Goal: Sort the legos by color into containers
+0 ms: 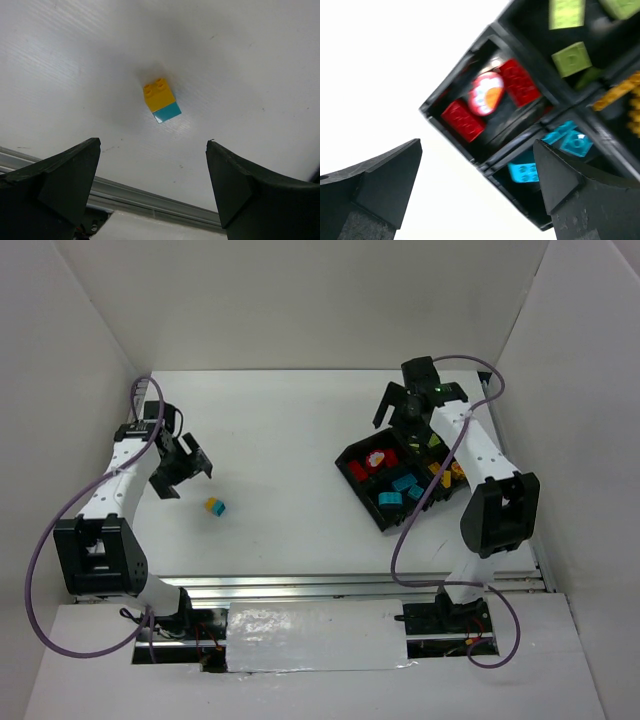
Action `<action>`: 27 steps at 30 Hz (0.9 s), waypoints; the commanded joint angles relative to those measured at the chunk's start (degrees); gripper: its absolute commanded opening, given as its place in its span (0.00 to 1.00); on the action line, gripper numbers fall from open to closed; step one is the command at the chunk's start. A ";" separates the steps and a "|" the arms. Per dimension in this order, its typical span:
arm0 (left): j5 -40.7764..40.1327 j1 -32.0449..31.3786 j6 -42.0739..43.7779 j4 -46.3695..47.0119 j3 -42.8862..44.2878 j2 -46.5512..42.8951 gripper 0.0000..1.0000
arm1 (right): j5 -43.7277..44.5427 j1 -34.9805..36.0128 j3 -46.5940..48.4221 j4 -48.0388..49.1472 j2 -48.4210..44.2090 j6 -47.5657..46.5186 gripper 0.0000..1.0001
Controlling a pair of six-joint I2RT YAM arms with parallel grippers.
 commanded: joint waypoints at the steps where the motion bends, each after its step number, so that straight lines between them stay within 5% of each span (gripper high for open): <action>1: 1.29 0.30 -3.16 -1.85 -1.64 1.83 1.00 | -4.63 0.94 0.02 3.37 -3.52 -0.52 1.00; 12: -2.58 -1.11 -17.93 7.28 -8.33 3.69 0.95 | -9.99 7.62 -2.60 5.31 -4.49 -2.19 1.00; 27: -2.23 -3.57 -24.01 11.77 -9.55 13.88 0.79 | -11.75 10.71 -6.22 6.10 -7.74 -3.60 1.00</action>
